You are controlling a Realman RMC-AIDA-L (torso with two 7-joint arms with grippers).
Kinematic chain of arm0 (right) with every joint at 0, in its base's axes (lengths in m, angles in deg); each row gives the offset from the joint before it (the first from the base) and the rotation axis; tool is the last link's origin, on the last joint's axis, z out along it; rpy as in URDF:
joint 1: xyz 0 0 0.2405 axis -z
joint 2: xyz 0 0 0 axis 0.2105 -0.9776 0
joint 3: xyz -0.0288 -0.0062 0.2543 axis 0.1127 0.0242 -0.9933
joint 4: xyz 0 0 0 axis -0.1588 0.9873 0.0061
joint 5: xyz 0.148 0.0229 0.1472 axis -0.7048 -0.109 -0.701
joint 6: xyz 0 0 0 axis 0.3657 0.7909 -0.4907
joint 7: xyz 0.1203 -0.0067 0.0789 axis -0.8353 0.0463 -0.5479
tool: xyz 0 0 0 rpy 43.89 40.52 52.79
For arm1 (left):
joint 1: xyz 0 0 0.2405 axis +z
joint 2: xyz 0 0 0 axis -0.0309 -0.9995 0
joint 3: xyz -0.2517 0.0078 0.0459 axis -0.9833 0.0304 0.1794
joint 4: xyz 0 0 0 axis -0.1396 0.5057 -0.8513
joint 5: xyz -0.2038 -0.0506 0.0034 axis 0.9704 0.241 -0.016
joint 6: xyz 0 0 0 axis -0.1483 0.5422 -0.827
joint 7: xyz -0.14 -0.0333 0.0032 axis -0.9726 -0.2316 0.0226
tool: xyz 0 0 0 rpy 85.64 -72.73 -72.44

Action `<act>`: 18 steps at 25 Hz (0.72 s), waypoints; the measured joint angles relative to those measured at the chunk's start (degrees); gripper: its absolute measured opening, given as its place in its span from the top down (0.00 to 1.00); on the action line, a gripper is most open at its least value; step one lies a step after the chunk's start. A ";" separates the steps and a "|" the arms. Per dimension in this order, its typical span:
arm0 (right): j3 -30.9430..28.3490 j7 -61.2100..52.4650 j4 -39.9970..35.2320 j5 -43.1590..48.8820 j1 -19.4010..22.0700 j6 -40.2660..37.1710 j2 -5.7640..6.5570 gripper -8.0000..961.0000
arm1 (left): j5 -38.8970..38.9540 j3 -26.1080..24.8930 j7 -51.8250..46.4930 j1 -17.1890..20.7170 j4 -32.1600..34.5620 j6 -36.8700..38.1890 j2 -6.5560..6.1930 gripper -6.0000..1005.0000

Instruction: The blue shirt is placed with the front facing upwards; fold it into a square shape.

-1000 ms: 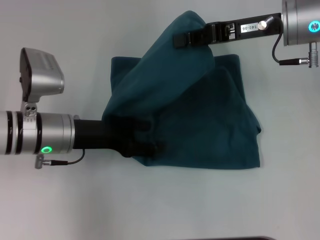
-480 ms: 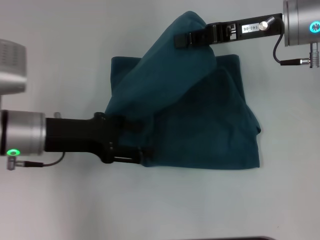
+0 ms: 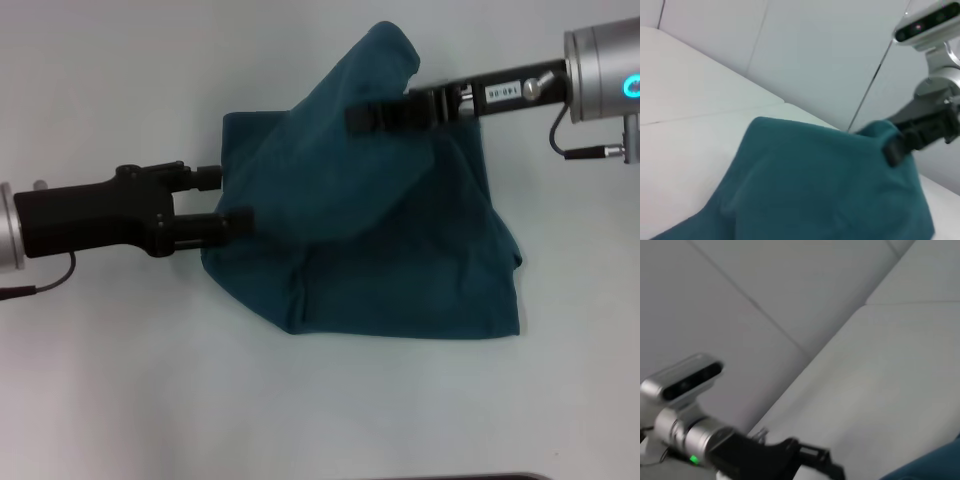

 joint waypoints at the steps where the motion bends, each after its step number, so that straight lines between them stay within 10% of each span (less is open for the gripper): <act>1: -0.07 0.96 0.00 -0.13 0.18 0.91 0.00 0.94 | 0.00 -0.16 -0.01 -0.10 -0.01 -0.21 0.00 0.21; 18: 0.22 4.33 1.99 -3.26 -0.29 7.31 -0.16 0.94 | 0.04 -0.75 -1.14 -1.15 0.02 -2.61 0.06 0.21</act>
